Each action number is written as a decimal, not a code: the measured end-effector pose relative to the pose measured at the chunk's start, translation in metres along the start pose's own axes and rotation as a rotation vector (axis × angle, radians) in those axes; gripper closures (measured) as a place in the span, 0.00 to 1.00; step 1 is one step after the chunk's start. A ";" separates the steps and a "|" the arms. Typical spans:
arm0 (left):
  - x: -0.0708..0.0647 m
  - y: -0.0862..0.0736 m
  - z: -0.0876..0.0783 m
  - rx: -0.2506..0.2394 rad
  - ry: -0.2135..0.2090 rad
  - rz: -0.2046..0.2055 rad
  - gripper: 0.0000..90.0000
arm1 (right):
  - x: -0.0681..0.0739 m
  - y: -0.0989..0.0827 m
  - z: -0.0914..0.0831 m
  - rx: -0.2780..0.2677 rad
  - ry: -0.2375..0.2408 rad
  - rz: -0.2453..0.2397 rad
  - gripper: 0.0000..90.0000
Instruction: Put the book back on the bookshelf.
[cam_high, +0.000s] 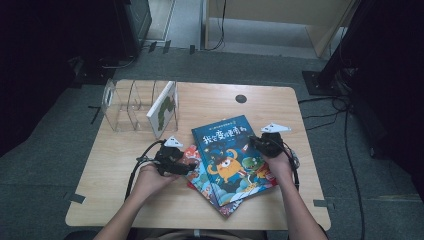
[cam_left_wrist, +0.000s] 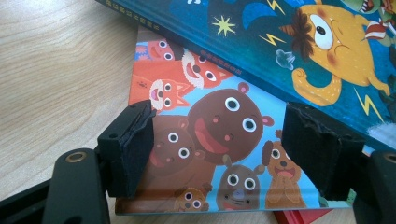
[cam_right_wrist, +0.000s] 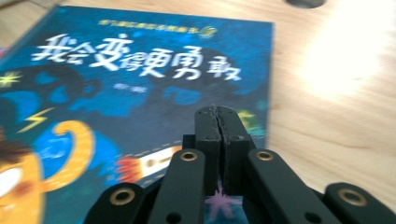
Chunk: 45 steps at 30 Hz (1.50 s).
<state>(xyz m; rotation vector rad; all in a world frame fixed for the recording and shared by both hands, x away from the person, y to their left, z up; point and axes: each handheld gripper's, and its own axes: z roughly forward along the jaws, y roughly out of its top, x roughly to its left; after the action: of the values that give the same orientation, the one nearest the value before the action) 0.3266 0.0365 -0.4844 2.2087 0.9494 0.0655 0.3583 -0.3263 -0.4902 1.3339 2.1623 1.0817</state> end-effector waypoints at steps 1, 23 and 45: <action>0.000 0.000 0.000 -0.001 0.004 0.001 0.30 | -0.003 0.000 0.000 -0.001 -0.011 0.012 1.00; 0.006 0.002 -0.012 0.019 -0.003 -0.014 0.32 | -0.026 0.003 0.018 0.015 -0.074 0.067 1.00; 0.023 -0.004 -0.028 0.013 0.039 -0.048 0.32 | 0.002 0.013 0.032 0.013 0.033 -0.038 1.00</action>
<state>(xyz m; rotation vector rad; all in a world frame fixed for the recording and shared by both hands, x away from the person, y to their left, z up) 0.3320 0.0702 -0.4713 2.2021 1.0264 0.0808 0.3865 -0.3080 -0.5005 1.2836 2.2135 1.0835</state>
